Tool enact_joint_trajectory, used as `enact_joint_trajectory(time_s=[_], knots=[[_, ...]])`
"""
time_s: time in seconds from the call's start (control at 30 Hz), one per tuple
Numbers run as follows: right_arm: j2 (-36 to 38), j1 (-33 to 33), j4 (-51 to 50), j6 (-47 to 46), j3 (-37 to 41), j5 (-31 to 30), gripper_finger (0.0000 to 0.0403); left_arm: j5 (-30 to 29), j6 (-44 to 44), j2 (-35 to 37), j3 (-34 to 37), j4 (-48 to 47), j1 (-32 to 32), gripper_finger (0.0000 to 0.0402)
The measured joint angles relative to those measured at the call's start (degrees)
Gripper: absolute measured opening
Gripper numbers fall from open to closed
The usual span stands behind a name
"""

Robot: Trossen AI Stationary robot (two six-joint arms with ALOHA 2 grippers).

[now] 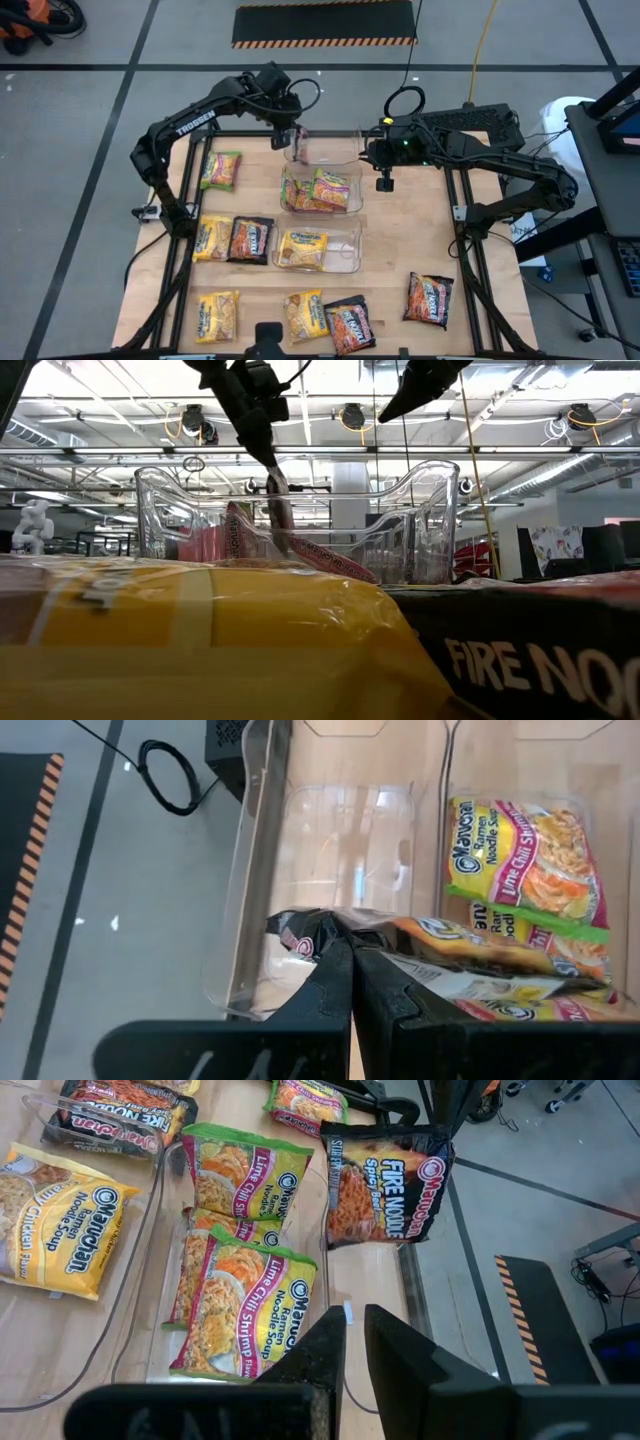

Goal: Sort Maruchan noodles
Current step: Put the black noodle pack into the top transparent bin

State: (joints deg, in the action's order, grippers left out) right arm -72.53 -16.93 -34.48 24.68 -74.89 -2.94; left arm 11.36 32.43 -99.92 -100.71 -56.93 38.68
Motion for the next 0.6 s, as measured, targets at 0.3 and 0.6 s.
enact_joint_trajectory(time_s=[0.3,0.6], knots=[[0.0,0.0,0.0,0.0,0.0,0.0,0.0036,2.1,0.0,0.0,2.6,0.1,0.3,0.0000],[0.0,0.0,0.0,0.1,0.0,0.0,0.0036,2.1,0.5,0.0,8.8,3.4,1.0,0.0000]])
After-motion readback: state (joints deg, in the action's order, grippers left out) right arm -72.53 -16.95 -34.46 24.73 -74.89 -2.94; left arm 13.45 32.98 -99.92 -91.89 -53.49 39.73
